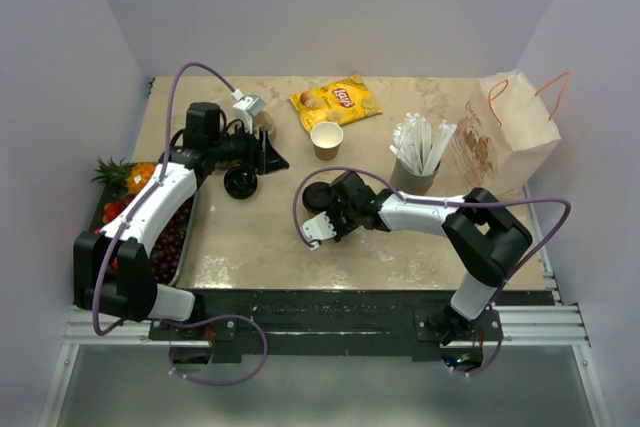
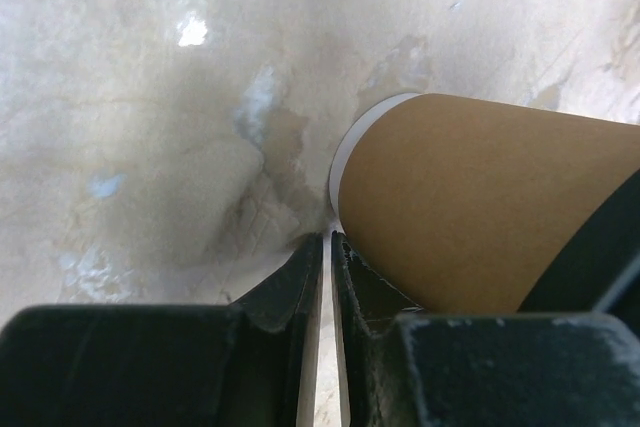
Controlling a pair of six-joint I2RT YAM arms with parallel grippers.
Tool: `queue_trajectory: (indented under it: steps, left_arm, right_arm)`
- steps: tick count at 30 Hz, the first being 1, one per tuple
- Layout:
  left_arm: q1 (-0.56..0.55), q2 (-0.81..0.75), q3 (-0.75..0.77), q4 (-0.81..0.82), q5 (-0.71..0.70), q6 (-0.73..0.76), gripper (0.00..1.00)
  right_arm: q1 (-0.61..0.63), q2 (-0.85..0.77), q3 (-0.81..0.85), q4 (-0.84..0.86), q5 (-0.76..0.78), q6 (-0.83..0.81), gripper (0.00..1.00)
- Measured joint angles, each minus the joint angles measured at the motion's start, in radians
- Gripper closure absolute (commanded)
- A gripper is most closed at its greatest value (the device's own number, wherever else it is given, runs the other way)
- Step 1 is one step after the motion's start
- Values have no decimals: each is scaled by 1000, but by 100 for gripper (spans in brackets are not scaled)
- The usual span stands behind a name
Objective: Pack the takeout coffee
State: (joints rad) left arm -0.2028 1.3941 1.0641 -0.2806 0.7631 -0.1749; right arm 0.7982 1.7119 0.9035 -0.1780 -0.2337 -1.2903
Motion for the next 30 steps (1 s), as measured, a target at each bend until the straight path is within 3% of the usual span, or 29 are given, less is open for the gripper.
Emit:
queue_trajectory:
  steps: [10,18,23,30]
  left_arm:
    - [64,3,7,1,-55,-6,41]
    - [71,2,7,-9,-63,-4,41]
    - [71,-5,7,-13,-30,3,39]
    - [71,-47,-8,58,58,2,37]
  right_arm:
    - [50,105,89,101,16,28,84]
    - [54,146,138,114,15,29,77]
    - [38,-32,35,-48,9,67,72]
    - [-76,-427,9,-288,8,237,66]
